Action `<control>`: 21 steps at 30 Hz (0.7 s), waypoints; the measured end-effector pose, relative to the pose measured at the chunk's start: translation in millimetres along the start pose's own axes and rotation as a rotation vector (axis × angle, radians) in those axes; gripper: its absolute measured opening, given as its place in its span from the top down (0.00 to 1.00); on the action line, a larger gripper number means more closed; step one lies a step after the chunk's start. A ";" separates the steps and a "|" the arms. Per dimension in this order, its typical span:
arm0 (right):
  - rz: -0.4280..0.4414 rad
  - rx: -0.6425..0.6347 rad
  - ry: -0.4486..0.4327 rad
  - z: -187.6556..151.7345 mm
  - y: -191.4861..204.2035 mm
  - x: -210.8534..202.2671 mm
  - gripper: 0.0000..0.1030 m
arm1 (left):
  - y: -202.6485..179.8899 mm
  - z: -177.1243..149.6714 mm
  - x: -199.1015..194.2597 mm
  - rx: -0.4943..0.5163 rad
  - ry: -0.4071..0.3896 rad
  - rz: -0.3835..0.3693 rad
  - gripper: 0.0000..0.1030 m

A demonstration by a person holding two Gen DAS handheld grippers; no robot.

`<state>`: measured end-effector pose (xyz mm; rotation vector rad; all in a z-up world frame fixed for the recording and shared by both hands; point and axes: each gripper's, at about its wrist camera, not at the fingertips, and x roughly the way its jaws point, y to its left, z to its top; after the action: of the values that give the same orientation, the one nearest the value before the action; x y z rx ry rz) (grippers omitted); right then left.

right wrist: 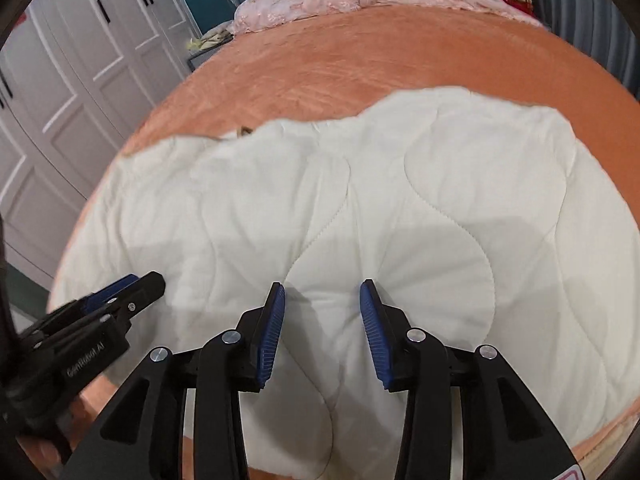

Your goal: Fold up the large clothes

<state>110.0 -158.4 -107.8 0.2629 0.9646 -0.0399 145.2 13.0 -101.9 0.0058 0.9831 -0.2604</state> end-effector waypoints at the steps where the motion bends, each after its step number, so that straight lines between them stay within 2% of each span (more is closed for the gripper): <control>1: -0.017 -0.019 -0.003 -1.5 3.0 2.0 0.62 | -4.2 -1.8 2.7 0.019 -0.006 0.025 0.67; 6: -0.060 -0.055 -0.016 -6.0 7.0 12.8 0.62 | -4.1 -2.5 16.3 0.002 -0.010 0.049 0.66; 12: -0.125 -0.122 -0.078 -23.4 15.9 14.6 0.61 | -18.2 -11.1 22.1 0.071 -0.049 0.122 0.66; 14: -0.129 -0.125 -0.090 -23.7 15.6 14.4 0.60 | -19.0 -10.3 22.4 0.073 -0.050 0.127 0.66; 18: -0.125 -0.122 -0.106 -20.2 16.5 7.9 0.55 | -12.8 -6.4 14.7 0.057 -0.043 0.097 0.66; 20: -0.112 -0.105 -0.094 -16.6 17.3 0.7 0.50 | 0.7 -2.6 -0.6 -0.010 -0.041 0.043 0.66; 21: -0.105 -0.085 -0.082 -14.4 16.6 -3.7 0.50 | 5.9 -2.3 -6.8 -0.035 -0.046 0.038 0.66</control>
<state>98.7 -139.3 -109.1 0.1316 0.8954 -0.1048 141.0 20.5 -98.3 -0.0130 0.9409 -0.2075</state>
